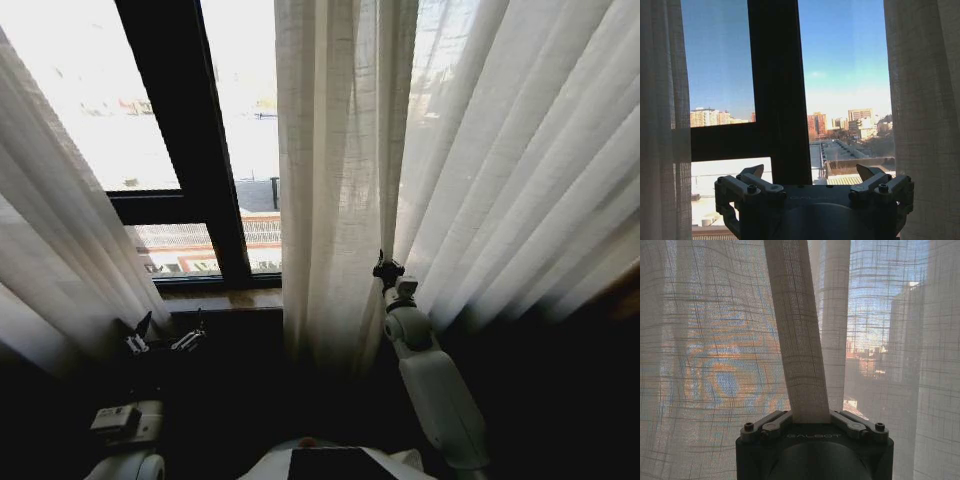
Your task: Open the curtains by pulling them apart, changing their state from closed to fully open.
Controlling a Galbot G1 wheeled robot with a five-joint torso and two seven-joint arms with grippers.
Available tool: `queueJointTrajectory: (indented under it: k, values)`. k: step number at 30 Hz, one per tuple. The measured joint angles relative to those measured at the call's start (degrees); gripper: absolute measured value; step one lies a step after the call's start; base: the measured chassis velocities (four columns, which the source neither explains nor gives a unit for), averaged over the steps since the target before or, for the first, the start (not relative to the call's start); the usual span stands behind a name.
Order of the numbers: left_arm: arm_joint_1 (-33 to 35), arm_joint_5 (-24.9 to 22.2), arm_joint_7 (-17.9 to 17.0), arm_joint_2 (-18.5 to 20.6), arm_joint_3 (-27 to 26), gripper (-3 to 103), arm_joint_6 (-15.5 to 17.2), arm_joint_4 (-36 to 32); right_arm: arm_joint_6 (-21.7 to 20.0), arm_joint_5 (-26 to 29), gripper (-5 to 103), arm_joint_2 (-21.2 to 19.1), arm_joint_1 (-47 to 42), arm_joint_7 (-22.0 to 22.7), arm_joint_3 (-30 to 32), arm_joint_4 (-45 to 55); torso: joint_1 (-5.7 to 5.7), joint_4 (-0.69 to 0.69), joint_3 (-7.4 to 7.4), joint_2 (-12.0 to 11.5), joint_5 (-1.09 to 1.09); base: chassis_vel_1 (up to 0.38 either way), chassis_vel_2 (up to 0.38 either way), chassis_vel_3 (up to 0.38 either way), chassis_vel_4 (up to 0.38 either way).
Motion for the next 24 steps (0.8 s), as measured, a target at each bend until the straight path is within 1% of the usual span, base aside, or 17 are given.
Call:
queueJointTrajectory:
  k: [3,15,24]
  values:
    - [0.0,0.0,0.0,0.0,0.0,100,-0.1,0.1,0.0,0.0,0,0.0,0.0,0.1,0.1,-0.1,0.0,-0.02,0.01,0.0,0.04,-0.339,-0.345,0.318,0.334]
    - [0.0,0.0,0.0,0.0,0.1,100,-0.5,0.4,-0.1,0.0,0,0.0,-0.1,0.1,0.2,-0.1,0.0,-0.01,0.01,0.0,0.0,-0.351,-0.352,0.351,0.349]
    - [0.1,0.0,0.0,0.0,0.1,100,-0.8,0.5,-0.1,0.0,0,-0.1,-0.4,0.1,0.3,0.1,0.0,-0.01,0.01,0.0,0.02,-0.354,-0.354,0.353,0.352]
